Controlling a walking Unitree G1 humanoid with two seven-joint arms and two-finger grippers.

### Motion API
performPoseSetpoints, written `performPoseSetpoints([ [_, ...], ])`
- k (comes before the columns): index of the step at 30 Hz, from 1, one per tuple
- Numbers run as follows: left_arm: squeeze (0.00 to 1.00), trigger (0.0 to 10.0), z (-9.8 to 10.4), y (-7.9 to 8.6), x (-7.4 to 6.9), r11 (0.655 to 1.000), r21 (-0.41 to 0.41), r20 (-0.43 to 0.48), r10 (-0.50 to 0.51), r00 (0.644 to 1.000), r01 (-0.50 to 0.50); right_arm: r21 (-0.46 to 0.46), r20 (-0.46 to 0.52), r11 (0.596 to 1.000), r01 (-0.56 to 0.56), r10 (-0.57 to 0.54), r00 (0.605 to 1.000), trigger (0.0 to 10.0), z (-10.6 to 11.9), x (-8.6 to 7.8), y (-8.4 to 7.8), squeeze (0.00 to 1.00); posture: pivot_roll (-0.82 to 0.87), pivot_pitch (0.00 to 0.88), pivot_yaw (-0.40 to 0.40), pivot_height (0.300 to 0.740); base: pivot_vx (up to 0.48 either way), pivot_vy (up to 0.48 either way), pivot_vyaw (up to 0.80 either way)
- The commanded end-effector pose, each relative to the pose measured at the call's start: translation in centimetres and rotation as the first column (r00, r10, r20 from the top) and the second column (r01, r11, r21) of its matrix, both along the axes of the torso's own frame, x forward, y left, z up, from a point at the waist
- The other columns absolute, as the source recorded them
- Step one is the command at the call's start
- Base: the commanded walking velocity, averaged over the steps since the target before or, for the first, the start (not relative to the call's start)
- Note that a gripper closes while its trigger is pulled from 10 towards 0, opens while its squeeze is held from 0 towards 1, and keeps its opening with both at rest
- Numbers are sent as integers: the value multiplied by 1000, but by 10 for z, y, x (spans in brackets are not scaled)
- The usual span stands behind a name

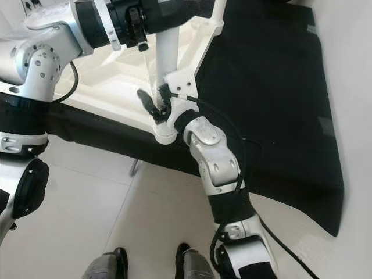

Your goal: Building children table

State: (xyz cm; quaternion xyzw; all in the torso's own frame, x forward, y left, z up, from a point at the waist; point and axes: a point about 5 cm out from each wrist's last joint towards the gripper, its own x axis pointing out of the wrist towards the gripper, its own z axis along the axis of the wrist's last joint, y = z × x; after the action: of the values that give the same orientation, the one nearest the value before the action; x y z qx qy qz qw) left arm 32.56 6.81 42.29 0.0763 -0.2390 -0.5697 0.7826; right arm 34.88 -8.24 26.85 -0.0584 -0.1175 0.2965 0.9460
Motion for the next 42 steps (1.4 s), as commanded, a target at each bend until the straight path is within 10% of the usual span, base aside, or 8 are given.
performPoseSetpoints([
  [1,0,0,-2,-7,-5,999,34,26,-13,1000,12,2,-17,998,-58,58,998,10000,4,4,1,1000,37,244,-40,740,0,0,0],
  [5,0,0,-3,-7,-4,999,32,21,-12,1000,11,12,-18,988,-157,157,987,10000,14,8,-2,820,38,244,-42,740,0,0,0],
  [6,0,0,-4,-7,-5,999,34,20,-15,1000,14,28,-16,975,-222,222,975,10000,19,10,-3,0,39,245,-42,740,0,0,0],
  [20,0,0,-6,-12,-7,998,45,9,-37,999,36,60,-30,730,-680,683,730,0,38,14,-6,0,47,259,-39,740,0,0,0],
  [34,8,0,-7,-14,-6,998,62,47,-23,999,20,5,-14,637,-770,770,637,0,30,12,1,0,52,268,-33,740,0,0,0],
  [35,1000,6549,-6,-14,-5,998,59,55,-14,998,11,-21,-6,655,-755,755,656,0,28,11,2,0,52,268,-33,740,0,0,0],
  [40,1000,10000,-6,-13,-3,998,65,58,16,998,-20,-89,29,714,-694,698,715,0,22,5,0,0,50,270,-32,740,0,0,0],
  [42,141,10000,-6,-13,-3,997,74,62,26,998,-31,-110,40,736,-668,675,737,0,21,3,-1,0,48,271,-32,740,0,0,0],
])
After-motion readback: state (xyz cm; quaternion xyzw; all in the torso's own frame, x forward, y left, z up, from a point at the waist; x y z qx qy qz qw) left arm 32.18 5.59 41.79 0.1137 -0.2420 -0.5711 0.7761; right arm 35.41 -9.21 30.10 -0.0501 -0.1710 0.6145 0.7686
